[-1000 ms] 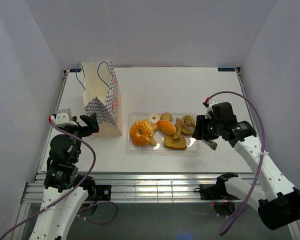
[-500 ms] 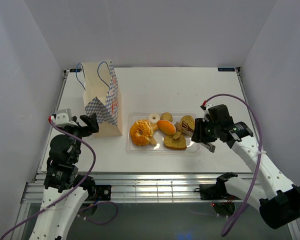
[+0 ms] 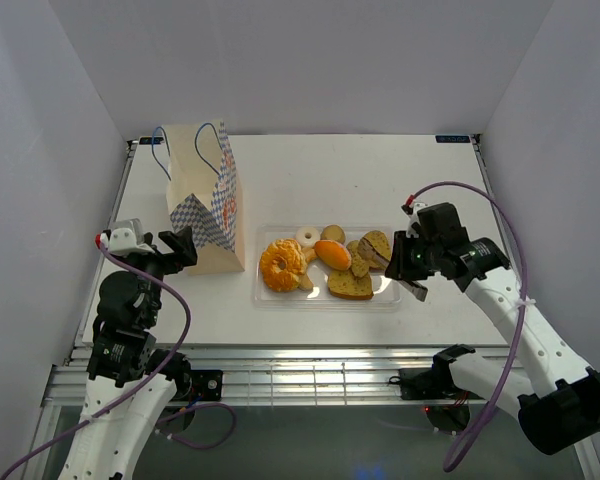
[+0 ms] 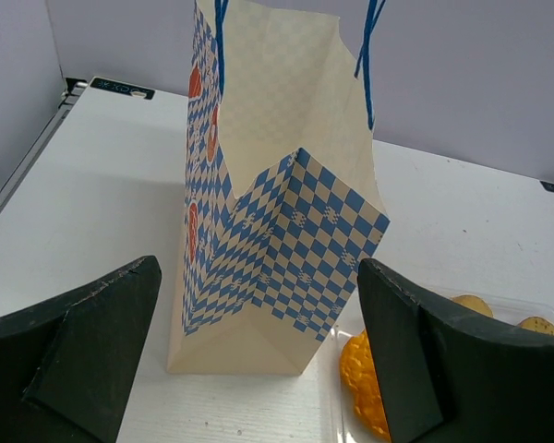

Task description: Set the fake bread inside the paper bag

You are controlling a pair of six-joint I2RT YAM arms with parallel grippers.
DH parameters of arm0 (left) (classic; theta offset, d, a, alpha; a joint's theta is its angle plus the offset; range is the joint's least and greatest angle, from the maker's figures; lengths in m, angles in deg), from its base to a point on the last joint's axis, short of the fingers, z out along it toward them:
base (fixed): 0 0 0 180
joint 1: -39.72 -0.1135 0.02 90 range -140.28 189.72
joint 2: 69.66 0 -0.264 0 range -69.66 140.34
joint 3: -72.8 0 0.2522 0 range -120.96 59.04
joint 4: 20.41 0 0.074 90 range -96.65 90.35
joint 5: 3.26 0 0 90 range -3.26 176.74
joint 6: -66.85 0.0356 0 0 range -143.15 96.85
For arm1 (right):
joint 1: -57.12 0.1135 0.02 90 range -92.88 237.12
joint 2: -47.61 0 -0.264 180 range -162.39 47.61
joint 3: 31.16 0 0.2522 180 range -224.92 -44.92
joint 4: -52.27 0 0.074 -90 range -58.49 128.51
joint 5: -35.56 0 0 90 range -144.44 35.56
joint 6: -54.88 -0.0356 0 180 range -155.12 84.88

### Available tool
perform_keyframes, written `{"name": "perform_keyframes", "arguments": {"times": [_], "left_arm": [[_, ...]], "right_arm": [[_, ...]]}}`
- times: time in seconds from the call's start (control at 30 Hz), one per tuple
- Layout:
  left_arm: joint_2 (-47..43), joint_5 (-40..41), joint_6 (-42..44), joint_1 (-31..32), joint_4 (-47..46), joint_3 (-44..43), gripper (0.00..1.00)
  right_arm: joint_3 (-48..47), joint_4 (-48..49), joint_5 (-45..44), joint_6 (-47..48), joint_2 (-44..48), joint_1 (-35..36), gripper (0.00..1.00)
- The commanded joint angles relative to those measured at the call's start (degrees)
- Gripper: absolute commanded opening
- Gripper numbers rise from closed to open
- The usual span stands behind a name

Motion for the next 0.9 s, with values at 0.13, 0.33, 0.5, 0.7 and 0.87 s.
{"name": "perform_keyframes", "arguments": {"times": [0.13, 0.33, 0.5, 0.7, 0.87], "left_arm": [[-0.82, 1.89, -0.45, 0.61, 0.04, 0.1, 0.98], [0.57, 8.55, -1.07, 0.7, 1.53, -3.14, 0.98], [9.87, 9.89, -0.37, 0.7, 2.33, -13.86, 0.98], [22.88, 11.73, 2.97, 0.61, 1.79, -25.09, 0.98], [34.05, 12.53, 4.29, -0.7, 1.27, -31.62, 0.98]], "right_arm": [[-16.68, -3.4, -0.97, 2.26, -0.55, 0.36, 0.17], [-26.45, -3.4, 3.16, 4.03, -4.24, 1.06, 0.12], [-31.99, -0.08, 5.44, 3.68, -8.37, 3.25, 0.09], [-38.67, 2.05, 3.52, 3.76, -15.13, 11.33, 0.09], [-47.54, 2.93, 2.02, 3.5, -21.37, 18.44, 0.09]]}}
